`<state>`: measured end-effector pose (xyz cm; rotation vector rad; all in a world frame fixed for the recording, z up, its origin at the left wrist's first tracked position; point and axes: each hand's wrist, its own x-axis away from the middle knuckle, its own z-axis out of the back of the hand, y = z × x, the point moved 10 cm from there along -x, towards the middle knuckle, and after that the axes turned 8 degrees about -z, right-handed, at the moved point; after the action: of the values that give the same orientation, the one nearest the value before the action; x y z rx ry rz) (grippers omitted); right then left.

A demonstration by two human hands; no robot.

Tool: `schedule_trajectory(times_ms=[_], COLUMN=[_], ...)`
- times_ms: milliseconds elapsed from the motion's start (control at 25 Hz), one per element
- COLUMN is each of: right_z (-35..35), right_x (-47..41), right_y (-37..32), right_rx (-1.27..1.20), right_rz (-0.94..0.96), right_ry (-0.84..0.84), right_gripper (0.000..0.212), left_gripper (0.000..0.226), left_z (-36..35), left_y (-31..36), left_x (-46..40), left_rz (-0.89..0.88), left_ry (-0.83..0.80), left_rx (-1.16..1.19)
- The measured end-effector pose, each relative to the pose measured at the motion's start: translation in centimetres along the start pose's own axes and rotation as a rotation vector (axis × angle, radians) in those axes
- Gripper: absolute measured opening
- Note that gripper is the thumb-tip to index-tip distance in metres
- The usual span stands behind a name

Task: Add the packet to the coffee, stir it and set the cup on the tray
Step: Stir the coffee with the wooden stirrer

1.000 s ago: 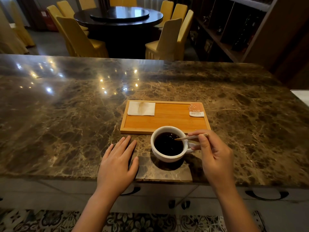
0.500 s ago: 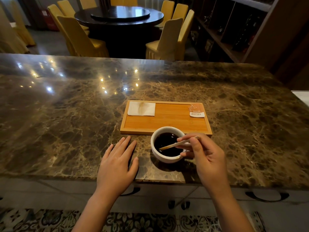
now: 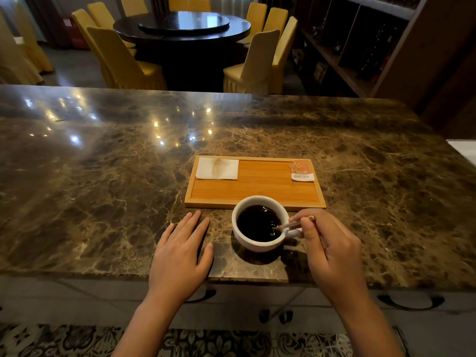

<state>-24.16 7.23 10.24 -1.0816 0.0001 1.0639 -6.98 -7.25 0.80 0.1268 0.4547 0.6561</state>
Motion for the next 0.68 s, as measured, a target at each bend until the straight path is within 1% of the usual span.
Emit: schedule_trajectory(times_ms=[40, 160, 280, 320, 480, 680], right_z=[-0.2, -1.4, -1.1, -0.5, 1.8, 4.0], right_x=[0.2, 0.6, 0.4, 0.1, -1.5, -3.6], right_y=[0.1, 1.5, 2.7, 3.0, 4.0, 3.5], right_rx=[-0.044, -0.301, -0.486, -0.518, -0.524, -0.376], right_rz=[-0.025, -0.185, -0.327, -0.350, -0.361, -0.291], right_ry=[-0.018, -0.076, -0.019, 0.015, 0.108, 0.137], right_gripper=[0.030, 0.029, 0.010, 0.011, 0.014, 0.019], left_gripper=[0.051, 0.051, 0.051, 0.051, 0.051, 0.051], left_z=[0.0, 0.0, 0.1, 0.1, 0.1, 0.0], left_y=[0.0, 0.0, 0.0, 0.0, 0.0, 0.0], left_x=[0.0, 0.0, 0.0, 0.0, 0.0, 0.1], left_rz=[0.000, 0.003, 0.003, 0.003, -0.002, -0.001], left_ry=[0.000, 0.000, 0.001, 0.000, 0.000, -0.003], left_rx=[-0.002, -0.006, -0.004, -0.004, -0.003, -0.006])
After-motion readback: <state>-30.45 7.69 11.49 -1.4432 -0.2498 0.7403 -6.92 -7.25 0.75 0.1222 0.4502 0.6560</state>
